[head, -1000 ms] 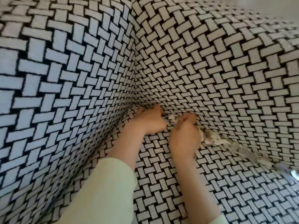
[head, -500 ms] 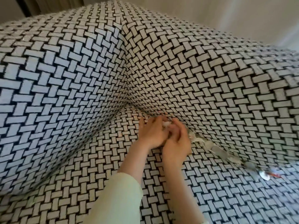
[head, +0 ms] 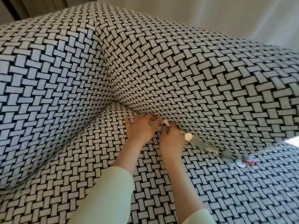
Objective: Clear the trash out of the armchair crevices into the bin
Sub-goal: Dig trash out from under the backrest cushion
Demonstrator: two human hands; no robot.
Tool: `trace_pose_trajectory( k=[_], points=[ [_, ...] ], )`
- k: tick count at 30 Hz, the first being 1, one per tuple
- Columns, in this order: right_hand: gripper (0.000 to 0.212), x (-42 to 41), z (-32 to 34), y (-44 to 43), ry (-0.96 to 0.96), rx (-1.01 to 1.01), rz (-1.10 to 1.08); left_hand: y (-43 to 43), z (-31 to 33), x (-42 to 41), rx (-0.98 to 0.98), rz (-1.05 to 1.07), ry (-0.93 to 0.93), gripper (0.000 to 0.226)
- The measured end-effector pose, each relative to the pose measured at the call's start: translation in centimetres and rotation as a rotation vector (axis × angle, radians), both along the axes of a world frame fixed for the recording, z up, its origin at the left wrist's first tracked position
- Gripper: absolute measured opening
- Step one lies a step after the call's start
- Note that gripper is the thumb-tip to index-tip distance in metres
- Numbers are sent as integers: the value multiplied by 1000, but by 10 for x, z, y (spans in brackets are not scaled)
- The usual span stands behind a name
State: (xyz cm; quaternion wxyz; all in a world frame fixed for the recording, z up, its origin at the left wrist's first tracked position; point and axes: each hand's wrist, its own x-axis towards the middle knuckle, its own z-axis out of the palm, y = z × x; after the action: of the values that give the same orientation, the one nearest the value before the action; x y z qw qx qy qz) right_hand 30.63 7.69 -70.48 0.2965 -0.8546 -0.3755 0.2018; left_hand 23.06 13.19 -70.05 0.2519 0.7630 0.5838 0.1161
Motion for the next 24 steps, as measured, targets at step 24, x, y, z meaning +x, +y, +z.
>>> trace_pose_trajectory(
  k=[24],
  points=[
    [13,4,12,-28,839,506,-183,-37,21,-21,10,70,-402,27]
  ],
)
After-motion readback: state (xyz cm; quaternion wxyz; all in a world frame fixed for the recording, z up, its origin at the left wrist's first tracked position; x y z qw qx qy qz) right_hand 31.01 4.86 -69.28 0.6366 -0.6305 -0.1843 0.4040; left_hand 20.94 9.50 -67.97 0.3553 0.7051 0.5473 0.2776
